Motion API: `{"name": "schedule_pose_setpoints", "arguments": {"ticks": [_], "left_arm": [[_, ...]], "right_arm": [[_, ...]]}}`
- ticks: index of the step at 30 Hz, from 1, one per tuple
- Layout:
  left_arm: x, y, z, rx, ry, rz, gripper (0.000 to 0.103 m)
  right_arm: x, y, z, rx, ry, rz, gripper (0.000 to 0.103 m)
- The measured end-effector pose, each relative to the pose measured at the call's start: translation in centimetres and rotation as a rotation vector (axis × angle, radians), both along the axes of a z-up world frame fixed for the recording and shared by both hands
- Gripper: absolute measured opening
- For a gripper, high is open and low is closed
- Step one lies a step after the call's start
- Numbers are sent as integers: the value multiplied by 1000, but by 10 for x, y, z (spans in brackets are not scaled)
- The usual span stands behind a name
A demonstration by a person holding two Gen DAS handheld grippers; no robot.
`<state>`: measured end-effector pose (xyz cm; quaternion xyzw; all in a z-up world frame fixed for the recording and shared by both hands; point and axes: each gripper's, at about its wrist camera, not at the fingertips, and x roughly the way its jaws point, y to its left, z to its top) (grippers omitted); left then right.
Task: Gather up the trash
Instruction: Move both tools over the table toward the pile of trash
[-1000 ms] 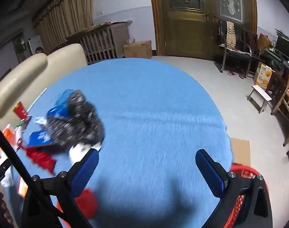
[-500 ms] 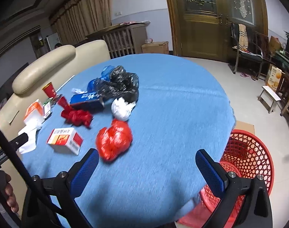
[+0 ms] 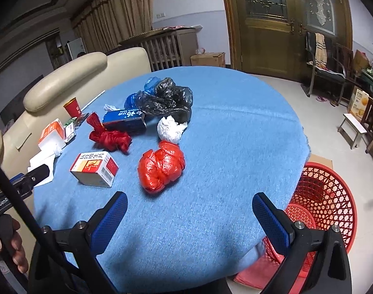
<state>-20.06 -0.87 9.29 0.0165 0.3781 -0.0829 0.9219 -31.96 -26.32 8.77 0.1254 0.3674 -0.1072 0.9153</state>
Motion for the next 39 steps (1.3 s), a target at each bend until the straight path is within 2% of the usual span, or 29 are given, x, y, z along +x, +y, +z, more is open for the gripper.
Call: {"name": "schedule_pose_setpoints", "arguments": {"ticks": [32,39], "left_arm": [[-2,-2,-6,19,12,-8,103],[-1,-3,-6,44,13,1,103]], "right_arm": [[-4,0,-6,10,9,-2,103],[-4,1,-7,10,10,-2,103]]}}
